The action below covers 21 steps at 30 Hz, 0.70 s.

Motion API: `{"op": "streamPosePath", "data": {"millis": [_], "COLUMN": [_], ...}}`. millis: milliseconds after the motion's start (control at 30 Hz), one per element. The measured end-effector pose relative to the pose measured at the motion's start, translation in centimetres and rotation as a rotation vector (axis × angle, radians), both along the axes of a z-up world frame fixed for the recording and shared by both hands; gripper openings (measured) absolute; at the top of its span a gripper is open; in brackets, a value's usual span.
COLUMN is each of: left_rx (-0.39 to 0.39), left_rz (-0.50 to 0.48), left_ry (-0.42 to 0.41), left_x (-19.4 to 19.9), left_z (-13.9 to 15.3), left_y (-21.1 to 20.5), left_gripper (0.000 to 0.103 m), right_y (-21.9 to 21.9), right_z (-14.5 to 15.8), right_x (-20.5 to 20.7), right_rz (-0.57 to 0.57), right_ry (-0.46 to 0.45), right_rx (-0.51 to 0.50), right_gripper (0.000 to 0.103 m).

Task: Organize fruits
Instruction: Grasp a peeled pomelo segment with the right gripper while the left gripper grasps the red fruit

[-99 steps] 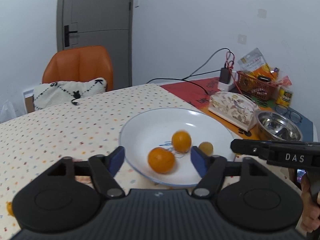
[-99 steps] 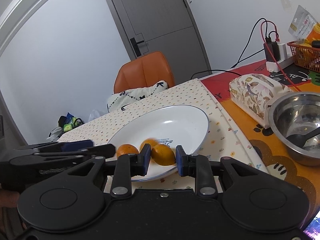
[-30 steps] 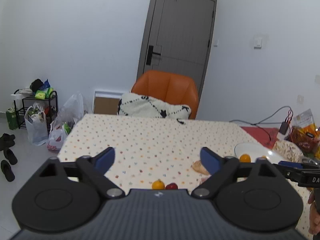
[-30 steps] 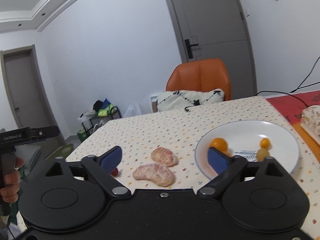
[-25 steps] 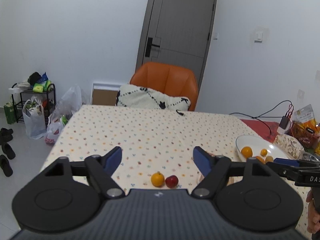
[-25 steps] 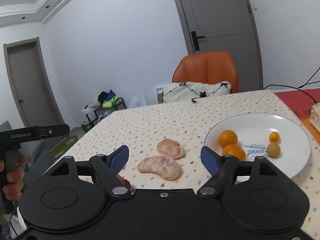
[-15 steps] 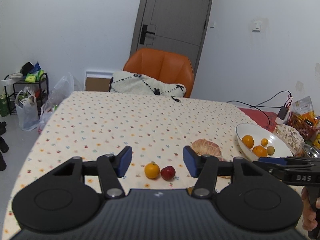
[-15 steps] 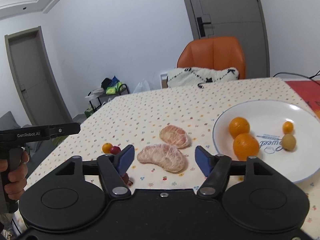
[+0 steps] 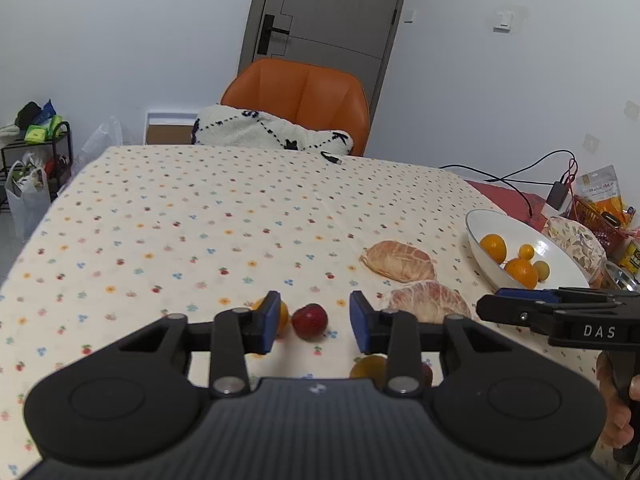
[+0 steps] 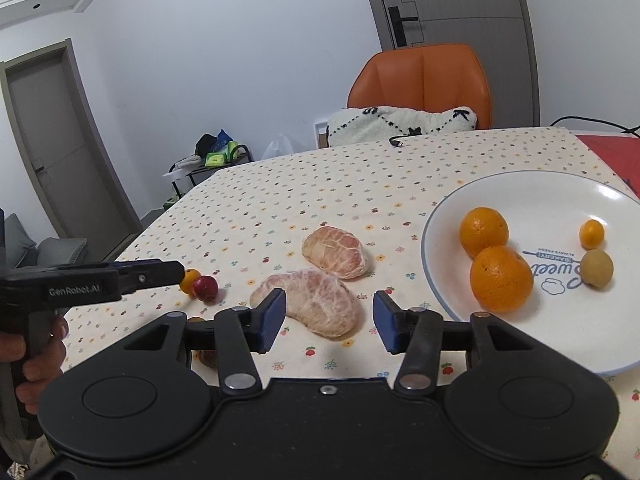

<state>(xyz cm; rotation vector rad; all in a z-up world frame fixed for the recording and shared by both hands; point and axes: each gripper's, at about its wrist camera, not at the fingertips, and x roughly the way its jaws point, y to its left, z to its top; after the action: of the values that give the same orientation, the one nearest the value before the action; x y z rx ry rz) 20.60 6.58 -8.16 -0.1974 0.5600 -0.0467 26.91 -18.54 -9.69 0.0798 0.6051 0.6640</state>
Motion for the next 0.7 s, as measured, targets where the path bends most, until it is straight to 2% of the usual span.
{"op": "streamPosePath", "data": {"millis": [700], "left_rx": [0.004], "left_rz": [0.002], "left_ry": [0.065], "left_x": [2.3], "left_z": [-2.1], "left_y": [-0.2], "left_gripper": [0.035], "right_y": [2.3], "right_z": [-0.8], "right_x": [1.4], "right_rz": [0.034], "right_ry": [-0.005], "right_rx": [-0.066], "right_gripper": [0.05]}}
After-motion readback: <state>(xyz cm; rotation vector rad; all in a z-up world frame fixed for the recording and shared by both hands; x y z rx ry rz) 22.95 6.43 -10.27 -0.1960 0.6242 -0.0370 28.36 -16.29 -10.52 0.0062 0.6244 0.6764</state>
